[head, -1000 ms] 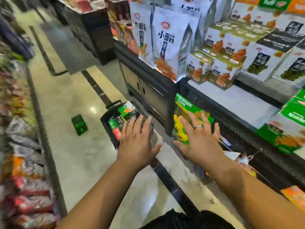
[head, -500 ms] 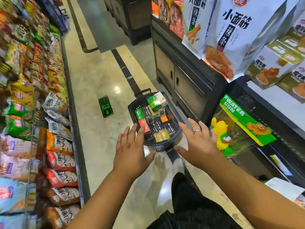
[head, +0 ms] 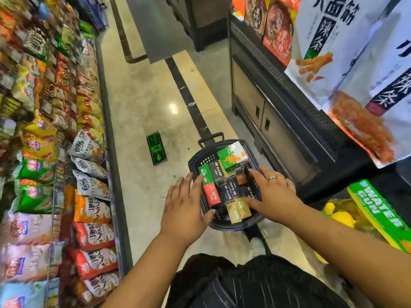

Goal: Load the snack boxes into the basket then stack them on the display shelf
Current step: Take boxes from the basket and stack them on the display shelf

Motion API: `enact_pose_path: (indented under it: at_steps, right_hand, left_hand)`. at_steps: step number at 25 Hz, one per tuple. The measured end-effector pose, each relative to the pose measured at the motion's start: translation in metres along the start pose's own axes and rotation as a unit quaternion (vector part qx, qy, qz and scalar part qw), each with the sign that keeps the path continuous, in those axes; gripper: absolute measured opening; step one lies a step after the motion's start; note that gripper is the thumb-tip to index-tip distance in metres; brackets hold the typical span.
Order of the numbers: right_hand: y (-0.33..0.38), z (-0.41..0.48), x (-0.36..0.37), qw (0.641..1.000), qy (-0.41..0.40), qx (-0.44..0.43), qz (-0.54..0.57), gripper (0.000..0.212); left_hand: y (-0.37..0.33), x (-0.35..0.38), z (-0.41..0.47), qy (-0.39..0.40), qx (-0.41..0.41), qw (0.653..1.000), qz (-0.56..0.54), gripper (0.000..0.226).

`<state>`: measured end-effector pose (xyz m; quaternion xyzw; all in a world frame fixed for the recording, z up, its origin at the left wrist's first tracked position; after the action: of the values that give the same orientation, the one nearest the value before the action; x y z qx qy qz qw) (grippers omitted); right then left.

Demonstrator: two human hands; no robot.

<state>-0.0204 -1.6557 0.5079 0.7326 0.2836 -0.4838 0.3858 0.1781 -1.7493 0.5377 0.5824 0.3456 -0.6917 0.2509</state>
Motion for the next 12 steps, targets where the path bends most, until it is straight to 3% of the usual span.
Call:
enact_pose_path:
  at_steps: [6,12]
  right_hand:
    - [0.017,0.072,0.04,0.998,0.033,0.056,0.004,0.084]
    - [0.032,0.141,0.071,0.978,0.035,0.202,0.048,0.082]
  left_hand:
    - [0.054,0.041,0.094,0.065,0.026,0.997,-0.028,0.09]
    - [0.085,0.101,0.223,0.157,0.15,0.974,-0.066,0.088]
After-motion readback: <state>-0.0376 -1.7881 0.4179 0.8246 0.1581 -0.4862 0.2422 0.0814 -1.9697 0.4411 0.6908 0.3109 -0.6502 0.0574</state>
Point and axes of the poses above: each hand's wrist, its own z-axis towards the middle knuckle, its own x-axis out of the palm, y = z × x, the point moved 6 cm from there along z, towards the middle knuckle, and after that the axes turned 14 degrees about -y, right-handed, at the moved point
